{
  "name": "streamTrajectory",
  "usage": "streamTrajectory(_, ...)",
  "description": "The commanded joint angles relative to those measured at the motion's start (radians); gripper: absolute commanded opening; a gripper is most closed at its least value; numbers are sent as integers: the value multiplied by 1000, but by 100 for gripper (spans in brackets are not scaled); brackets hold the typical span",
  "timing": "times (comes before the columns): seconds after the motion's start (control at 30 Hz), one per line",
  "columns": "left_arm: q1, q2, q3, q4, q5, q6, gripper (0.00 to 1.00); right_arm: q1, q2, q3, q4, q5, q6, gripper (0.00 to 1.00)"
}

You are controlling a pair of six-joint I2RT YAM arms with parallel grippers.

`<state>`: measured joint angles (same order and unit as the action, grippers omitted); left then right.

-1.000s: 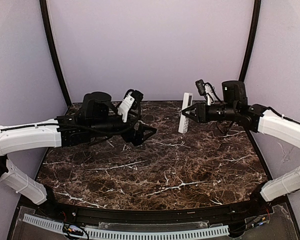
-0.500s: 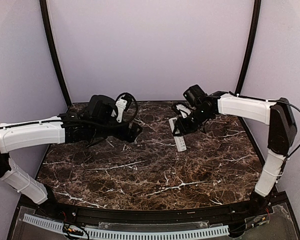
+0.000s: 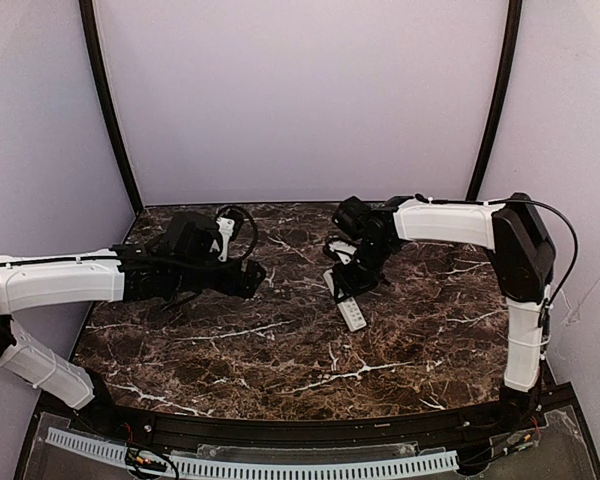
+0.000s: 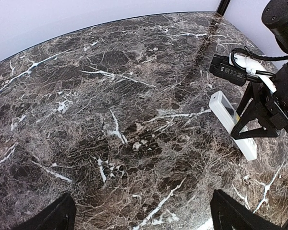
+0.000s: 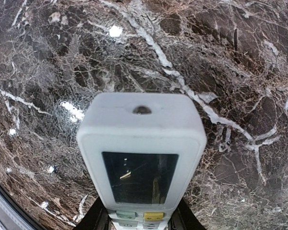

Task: Load the batteries into the remote control
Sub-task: Place the remote control at the center of the board.

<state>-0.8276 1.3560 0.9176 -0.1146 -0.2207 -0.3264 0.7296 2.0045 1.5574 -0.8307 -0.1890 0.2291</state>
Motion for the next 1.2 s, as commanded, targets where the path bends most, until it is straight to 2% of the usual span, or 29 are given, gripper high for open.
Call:
streamTrajectory(0.0,2,-42,-42,47,16,-14,99,29,45,62,-57,58,25,35)
streamTrajectory(0.17,2,-56,-72,77,17,-19,99,44,105,124,-113,107,38,36)
streamTrajectory(0.63,5,-72,-137,111,24,-4,98,49,201,197,-118,78,68,41)
streamTrajectory(0.83,11,-63,-149,111,48,-14,99,52,207,231,-109,51,84,56)
streamTrajectory(0.9,15,-60,-146,111,63,-17,99,54,191,233,-98,36,82,65)
streamTrajectory(0.97,22,-59,-139,111,75,-23,99,54,165,226,-80,34,82,79)
streamTrajectory(1.0,24,-59,-133,105,77,-24,99,54,151,225,-72,35,82,83)
streamTrajectory(1.17,30,-59,-94,61,80,-23,99,51,65,192,1,34,75,91)
